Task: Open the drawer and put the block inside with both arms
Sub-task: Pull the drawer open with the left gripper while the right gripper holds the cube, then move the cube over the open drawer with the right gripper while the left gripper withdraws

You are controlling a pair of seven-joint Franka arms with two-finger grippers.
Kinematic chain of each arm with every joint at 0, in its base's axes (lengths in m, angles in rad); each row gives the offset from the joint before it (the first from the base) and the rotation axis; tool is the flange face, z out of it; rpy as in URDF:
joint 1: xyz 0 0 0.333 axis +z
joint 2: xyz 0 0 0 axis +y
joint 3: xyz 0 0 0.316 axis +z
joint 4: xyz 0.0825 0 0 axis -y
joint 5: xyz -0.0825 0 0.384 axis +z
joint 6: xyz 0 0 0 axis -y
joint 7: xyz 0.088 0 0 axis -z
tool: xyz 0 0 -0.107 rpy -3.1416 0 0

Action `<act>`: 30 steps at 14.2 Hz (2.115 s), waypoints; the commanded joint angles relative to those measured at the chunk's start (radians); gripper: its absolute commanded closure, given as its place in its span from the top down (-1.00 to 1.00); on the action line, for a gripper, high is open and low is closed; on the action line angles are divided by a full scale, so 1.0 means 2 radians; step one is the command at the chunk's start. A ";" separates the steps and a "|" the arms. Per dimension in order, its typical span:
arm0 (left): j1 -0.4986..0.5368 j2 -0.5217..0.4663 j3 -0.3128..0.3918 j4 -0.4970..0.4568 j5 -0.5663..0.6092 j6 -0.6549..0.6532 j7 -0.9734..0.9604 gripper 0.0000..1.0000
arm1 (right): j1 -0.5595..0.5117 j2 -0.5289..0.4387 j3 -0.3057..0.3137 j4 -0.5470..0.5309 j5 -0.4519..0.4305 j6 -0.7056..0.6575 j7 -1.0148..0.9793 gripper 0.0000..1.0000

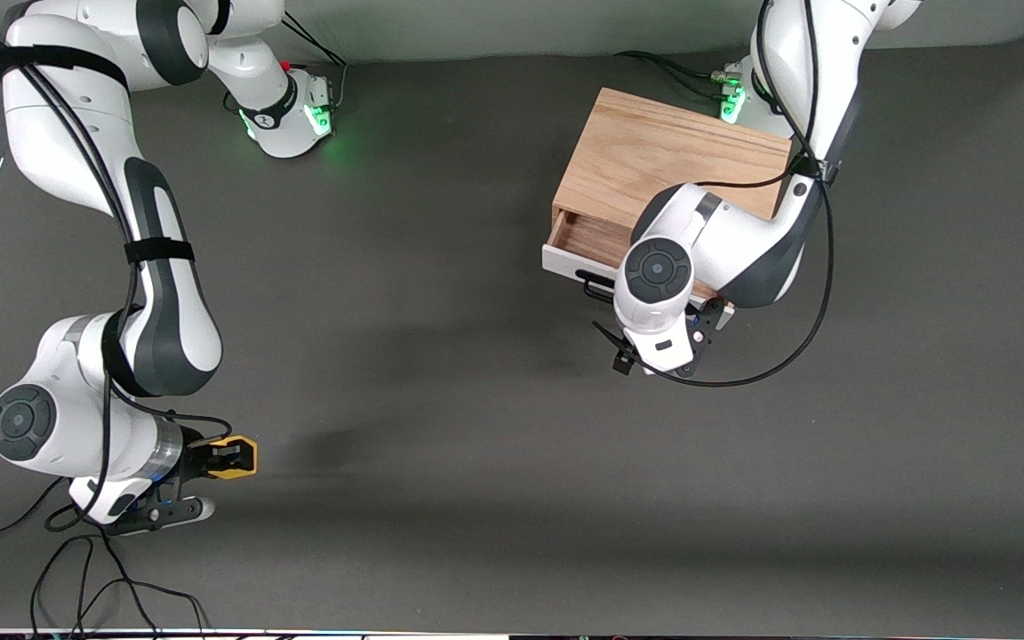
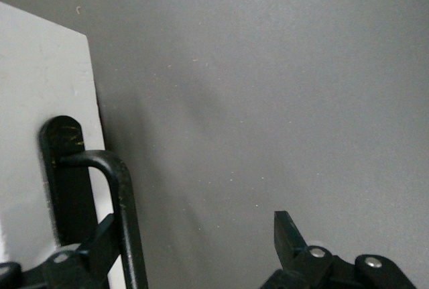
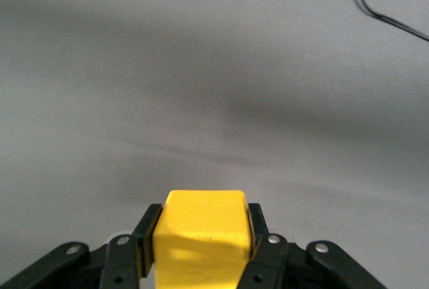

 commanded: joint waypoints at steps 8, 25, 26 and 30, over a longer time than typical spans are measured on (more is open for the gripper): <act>0.014 -0.026 0.005 0.175 -0.011 -0.210 0.086 0.98 | 0.031 -0.037 0.032 0.035 0.000 -0.105 0.150 -1.00; 0.208 -0.271 0.010 -0.022 -0.053 -0.169 0.791 0.99 | 0.312 0.000 0.127 0.089 -0.021 -0.030 0.706 -1.00; 0.215 -0.271 0.010 -0.014 -0.062 -0.176 0.791 0.99 | 0.328 0.005 0.127 0.087 -0.045 -0.030 0.711 -1.00; 0.220 -0.233 0.013 0.068 -0.063 -0.235 0.793 0.99 | 0.342 0.029 0.128 0.087 -0.060 -0.030 0.728 -1.00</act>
